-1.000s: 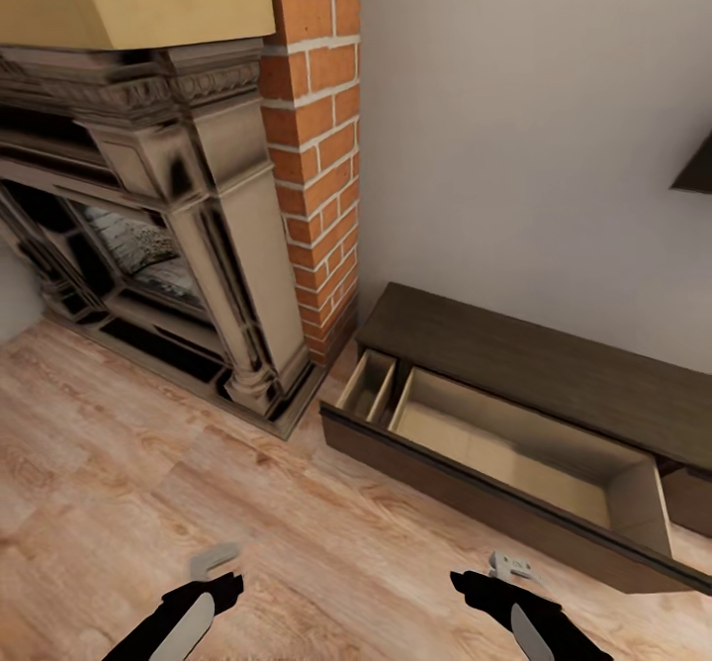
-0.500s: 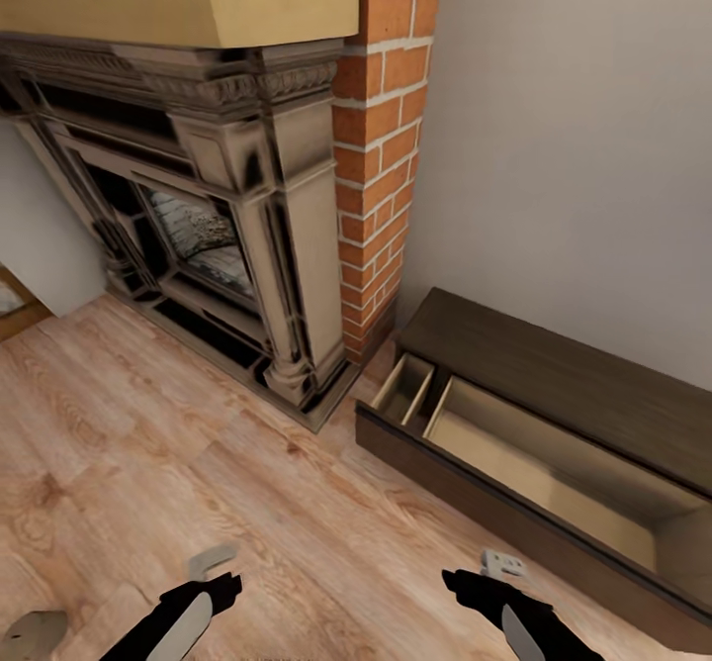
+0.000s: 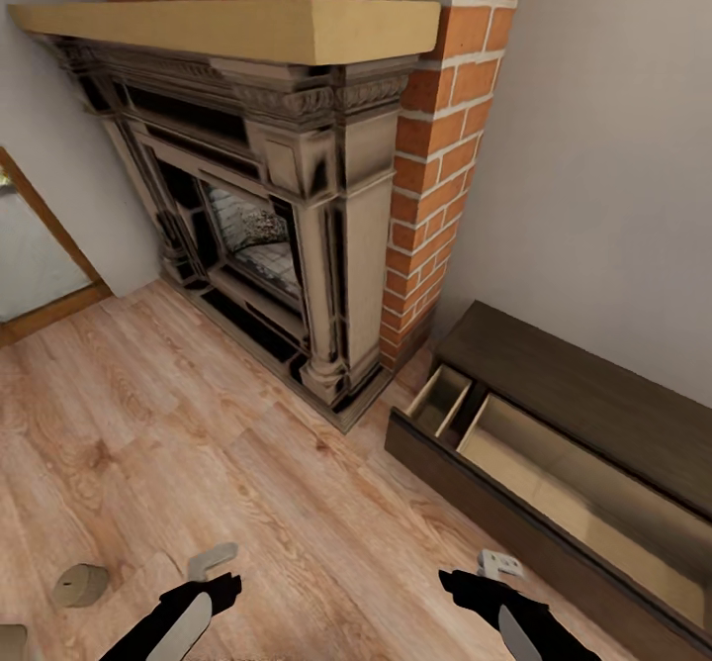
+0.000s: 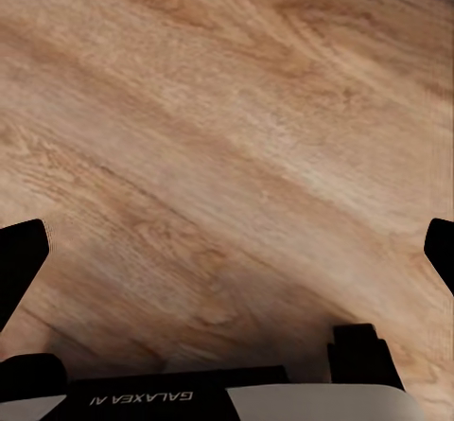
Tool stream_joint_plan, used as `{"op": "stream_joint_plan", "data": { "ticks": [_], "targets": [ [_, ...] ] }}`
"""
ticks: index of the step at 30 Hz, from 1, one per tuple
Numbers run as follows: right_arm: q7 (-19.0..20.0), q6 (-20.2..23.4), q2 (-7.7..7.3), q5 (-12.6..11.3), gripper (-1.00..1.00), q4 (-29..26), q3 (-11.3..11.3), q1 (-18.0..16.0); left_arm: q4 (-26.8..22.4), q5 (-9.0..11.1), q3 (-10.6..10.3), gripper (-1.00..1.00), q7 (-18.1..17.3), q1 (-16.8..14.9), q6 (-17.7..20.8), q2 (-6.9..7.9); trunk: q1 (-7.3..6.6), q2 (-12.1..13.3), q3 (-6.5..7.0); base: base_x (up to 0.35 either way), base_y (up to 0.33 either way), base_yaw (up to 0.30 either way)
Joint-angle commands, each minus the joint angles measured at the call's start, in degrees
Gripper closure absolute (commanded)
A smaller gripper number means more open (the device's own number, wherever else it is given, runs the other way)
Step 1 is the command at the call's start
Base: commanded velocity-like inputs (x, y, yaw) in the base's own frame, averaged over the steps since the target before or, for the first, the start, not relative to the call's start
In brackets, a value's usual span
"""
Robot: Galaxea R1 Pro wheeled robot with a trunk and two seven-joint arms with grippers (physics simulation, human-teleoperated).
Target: Place each of the two pumpkins and all three candles from the living room inside a cabinet in the living room (use any cabinet), then make sure every cabinet is closed, and position the cauldron so it is next to a table in the living room.
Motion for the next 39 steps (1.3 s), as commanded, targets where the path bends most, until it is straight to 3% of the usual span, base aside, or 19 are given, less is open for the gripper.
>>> {"op": "stream_joint_plan", "data": {
  "ticks": [1, 13, 19, 39],
  "targets": [
    [-0.05, 0.26, -0.06, -0.48, -1.00, -0.12, 0.33, 0.01, -0.11, 0.39, -0.37, -1.00, 0.48, -0.04, 0.09, 0.08, 0.00, -0.03, 0.00, 0.000, 0.000, 0.275],
    [-0.05, 0.26, -0.03, -0.41, -1.00, -0.12, 0.36, 0.01, 0.16, 0.39, -0.25, -1.00, 0.39, -0.01, 0.08, 0.21, 0.00, -0.03, 0.57, 0.000, 0.000, 0.273],
    [-0.12, 0.20, 0.03, -0.49, -1.00, -0.12, 2.39, 0.01, 0.36, 0.39, -0.20, -1.00, 0.39, -0.01, 0.09, 0.33, 0.00, -0.03, 0.86, 0.000, 0.011, 0.269],
    [-0.14, 0.25, 0.44, -0.50, -1.00, -0.11, 3.08, 0.01, 0.41, 0.39, -0.28, -1.00, 0.39, -0.01, 0.08, 0.25, 0.00, -0.03, 1.93, 0.000, 0.217, 0.262]
  ]
}}
